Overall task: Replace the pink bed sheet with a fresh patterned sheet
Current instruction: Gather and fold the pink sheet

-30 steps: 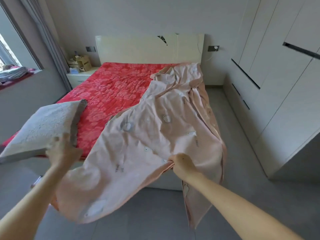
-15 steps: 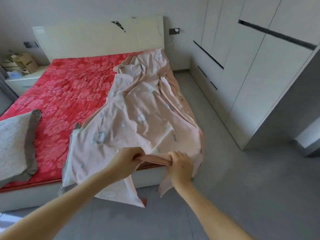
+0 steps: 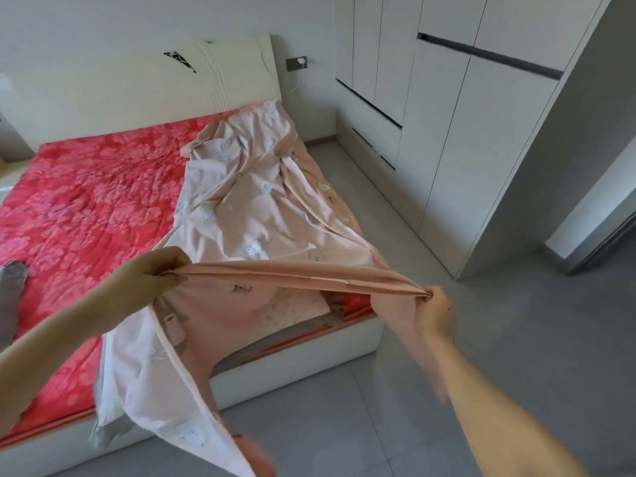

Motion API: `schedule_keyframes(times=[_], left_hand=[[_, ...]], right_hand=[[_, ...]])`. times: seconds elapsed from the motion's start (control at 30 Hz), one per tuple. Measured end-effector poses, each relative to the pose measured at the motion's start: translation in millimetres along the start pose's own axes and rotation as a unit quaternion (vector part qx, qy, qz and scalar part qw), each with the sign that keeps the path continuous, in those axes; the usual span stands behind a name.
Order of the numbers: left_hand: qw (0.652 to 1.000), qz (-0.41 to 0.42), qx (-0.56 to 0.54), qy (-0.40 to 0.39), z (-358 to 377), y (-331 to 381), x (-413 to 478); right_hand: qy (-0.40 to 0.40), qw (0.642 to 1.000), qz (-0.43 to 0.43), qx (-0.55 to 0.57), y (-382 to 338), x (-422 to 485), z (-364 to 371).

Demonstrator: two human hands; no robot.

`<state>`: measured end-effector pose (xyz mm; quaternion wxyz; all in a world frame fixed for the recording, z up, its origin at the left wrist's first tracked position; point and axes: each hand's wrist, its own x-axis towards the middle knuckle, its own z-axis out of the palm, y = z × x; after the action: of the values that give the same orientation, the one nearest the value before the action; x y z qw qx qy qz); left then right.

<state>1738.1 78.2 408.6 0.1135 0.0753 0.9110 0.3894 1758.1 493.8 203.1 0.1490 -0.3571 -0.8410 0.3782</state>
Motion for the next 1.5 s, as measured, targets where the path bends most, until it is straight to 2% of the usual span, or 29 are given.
schedule_keyframes(times=[0.07, 0.13, 0.2, 0.23, 0.27, 0.3, 0.37, 0.4, 0.47, 0.53, 0.6, 0.7, 0.8, 0.87, 0.97, 1.03, 1.1, 1.27, 1.37, 1.43, 1.5], left_hand=[[0.998, -0.017, 0.059, 0.025, -14.6, -15.0, 8.6], [0.975, -0.051, 0.186, 0.107, -28.8, -34.2, 18.8], [0.912, -0.109, 0.348, 0.189, -33.6, -40.5, 28.1], [0.88, -0.143, 0.408, 0.195, -25.4, -37.6, 31.7], [0.865, -0.147, 0.448, 0.174, -10.3, -29.6, 35.9], [0.874, -0.113, 0.456, 0.124, 13.0, -15.9, 36.9], [0.92, 0.059, 0.386, 0.019, 74.1, 22.6, 35.7], [0.932, 0.13, 0.337, -0.011, 106.5, 45.1, 36.6], [0.952, 0.191, 0.238, -0.003, 158.5, 76.3, 38.2], [0.972, 0.185, 0.127, 0.067, 182.4, 91.0, 51.1], [0.974, 0.18, 0.092, 0.099, 187.9, 90.3, 68.4], [0.973, 0.18, 0.117, 0.083, 179.2, 90.3, 87.5], [0.98, 0.147, 0.119, 0.069, 162.7, 111.8, 112.0], [0.977, 0.147, 0.151, 0.026, 149.3, 122.3, 126.5], [0.969, 0.131, 0.206, -0.027, 148.6, 143.2, 146.2], [0.976, 0.097, 0.194, -0.03, 156.1, 156.9, 158.4], [0.984, 0.073, 0.162, -0.009, 167.6, 174.8, 168.1], [0.983, 0.081, 0.083, 0.14, 219.6, 249.6, 212.1], [0.975, 0.069, 0.072, 0.2, 240.6, 278.5, 247.5], [0.973, 0.057, 0.084, 0.206, 247.7, 282.6, 273.7], [0.977, 0.034, 0.087, 0.189, 246.4, 276.6, 288.8]], right_hand=[[0.018, 0.996, -0.092, -0.004, -10.1, 8.0, -14.2], [0.043, 0.972, -0.23, -0.03, -27.6, 7.7, -32.8], [0.047, 0.922, -0.378, -0.066, -51.8, -1.2, -49.2], [0.045, 0.895, -0.435, -0.086, -63.5, -7.8, -53.1], [0.042, 0.873, -0.475, -0.1, -75.8, -14.4, -55.2], [0.034, 0.856, -0.504, -0.107, -87.0, -21.3, -53.7], [0.022, 0.829, -0.548, -0.113, -110.7, -32.6, -48.0], [0.024, 0.812, -0.571, -0.114, -123.3, -35.1, -45.1], [0.017, 0.788, -0.607, -0.097, -141.7, -44.3, -43.4], [-0.018, 0.791, -0.607, -0.076, -147.8, -46.9, -46.5], [-0.087, 0.819, -0.565, -0.055, -139.4, -41.7, -51.2], [-0.191, 0.856, -0.464, -0.122, -115.4, -11.5, -57.4], [-0.19, 0.863, -0.414, -0.219, -93.9, 42.9, -68.1], [-0.218, 0.886, -0.372, -0.172, -90.2, 79.0, -76.7], [-0.314, 0.903, -0.292, 0.006, -101.3, 133.0, -100.1], [-0.352, 0.888, -0.275, 0.111, -119.6, 161.9, -121.4], [-0.354, 0.872, -0.299, 0.155, -139.3, 188.3, -133.1], [-0.305, 0.857, -0.401, 0.105, -189.1, 236.2, -120.2], [-0.356, 0.817, -0.441, 0.103, -190.8, 261.1, -96.7], [-0.411, 0.796, -0.427, 0.122, -185.2, 293.3, -79.7], [-0.448, 0.789, -0.403, 0.118, -178.5, 314.5, -73.3]])
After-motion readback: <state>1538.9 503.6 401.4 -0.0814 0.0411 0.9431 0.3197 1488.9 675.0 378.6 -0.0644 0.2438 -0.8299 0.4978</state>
